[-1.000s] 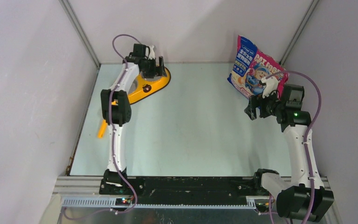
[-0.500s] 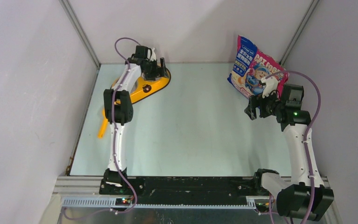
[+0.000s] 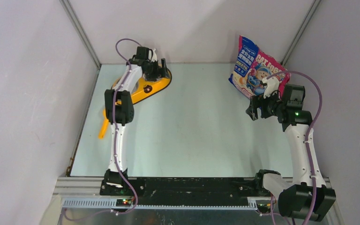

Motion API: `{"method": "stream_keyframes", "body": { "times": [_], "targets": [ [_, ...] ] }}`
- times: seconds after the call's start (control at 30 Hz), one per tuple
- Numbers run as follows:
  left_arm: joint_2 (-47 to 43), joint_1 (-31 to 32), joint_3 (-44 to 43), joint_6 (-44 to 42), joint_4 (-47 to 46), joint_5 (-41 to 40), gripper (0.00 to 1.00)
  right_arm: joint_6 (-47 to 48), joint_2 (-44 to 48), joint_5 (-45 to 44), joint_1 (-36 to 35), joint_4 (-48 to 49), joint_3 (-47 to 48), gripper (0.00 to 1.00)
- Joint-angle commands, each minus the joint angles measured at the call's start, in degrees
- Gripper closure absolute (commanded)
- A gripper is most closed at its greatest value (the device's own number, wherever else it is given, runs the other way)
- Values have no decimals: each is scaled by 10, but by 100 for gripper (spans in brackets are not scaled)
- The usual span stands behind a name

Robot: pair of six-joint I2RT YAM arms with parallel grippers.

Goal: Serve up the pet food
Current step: Move the pet food bowl to the center of the board.

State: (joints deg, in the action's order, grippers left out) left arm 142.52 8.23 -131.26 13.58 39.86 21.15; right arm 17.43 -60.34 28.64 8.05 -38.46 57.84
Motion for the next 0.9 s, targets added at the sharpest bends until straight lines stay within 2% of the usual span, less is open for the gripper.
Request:
{"method": "stream_keyframes", "body": {
  "times": [0.0, 0.47, 0.57, 0.73, 0.87],
  "targets": [
    [14, 10, 26, 10, 36, 22, 0, 5, 0, -3, -3, 9, 1, 16],
    [-36, 22, 94, -8, 22, 36, 0, 6, -1, -3, -7, 8, 1, 16],
    [-40, 22, 66, -6, 20, 38, 0, 8, -5, -8, -12, 8, 1, 16],
    [-45, 22, -39, -19, 50, 49, 0, 8, -13, -12, -15, 8, 1, 16],
    [-100, 22, -33, -45, 61, 81, 0, 7, -14, -12, -16, 8, 1, 16]
  ]
}}
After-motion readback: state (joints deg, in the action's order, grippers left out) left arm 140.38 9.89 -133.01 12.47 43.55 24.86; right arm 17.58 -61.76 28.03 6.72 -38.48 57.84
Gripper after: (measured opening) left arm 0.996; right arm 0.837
